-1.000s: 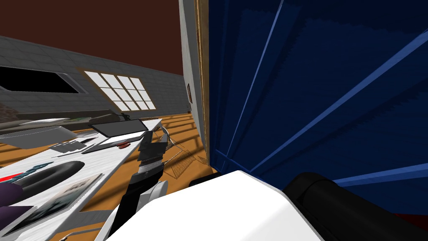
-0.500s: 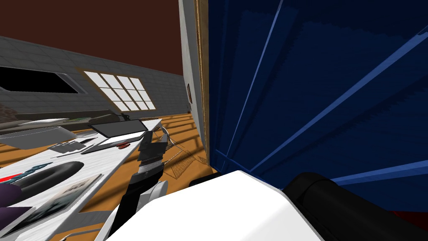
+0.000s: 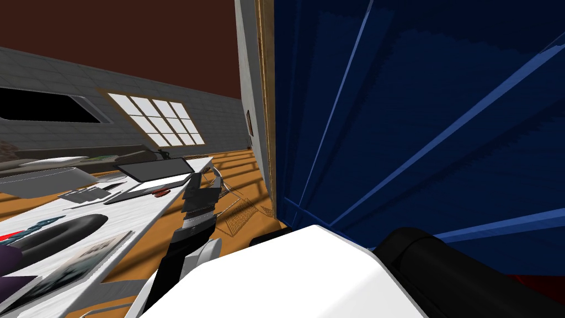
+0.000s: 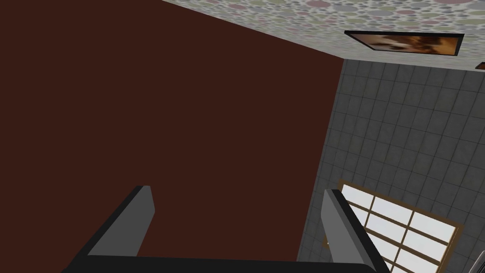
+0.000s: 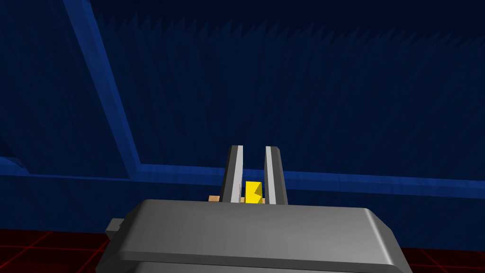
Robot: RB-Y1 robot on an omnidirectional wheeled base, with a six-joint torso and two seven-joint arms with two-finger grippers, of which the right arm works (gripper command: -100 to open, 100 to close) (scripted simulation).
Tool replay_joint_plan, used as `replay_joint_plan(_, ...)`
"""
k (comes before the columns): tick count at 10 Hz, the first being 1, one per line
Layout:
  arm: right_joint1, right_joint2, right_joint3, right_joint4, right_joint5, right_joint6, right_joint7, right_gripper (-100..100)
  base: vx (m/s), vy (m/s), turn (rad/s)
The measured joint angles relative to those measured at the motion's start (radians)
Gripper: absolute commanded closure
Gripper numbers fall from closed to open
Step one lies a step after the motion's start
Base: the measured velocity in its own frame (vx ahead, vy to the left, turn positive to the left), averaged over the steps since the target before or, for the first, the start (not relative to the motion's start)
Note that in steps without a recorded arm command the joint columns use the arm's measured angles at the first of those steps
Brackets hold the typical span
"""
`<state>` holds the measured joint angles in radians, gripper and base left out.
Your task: Push the door open
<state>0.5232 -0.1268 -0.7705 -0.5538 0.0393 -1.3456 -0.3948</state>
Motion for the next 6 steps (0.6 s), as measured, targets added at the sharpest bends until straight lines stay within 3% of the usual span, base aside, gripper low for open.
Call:
replay_joint_plan(4, -0.004, -0.003, -0.001, 0.011, 0.000, -0.009, 0.001, 100, 0.001, -0.001, -0.003)
replay_joint_plan(6, -0.008, -0.019, 0.010, 0.021, 0.005, -0.007, -0.005, 100, 0.006, -0.006, -0.016)
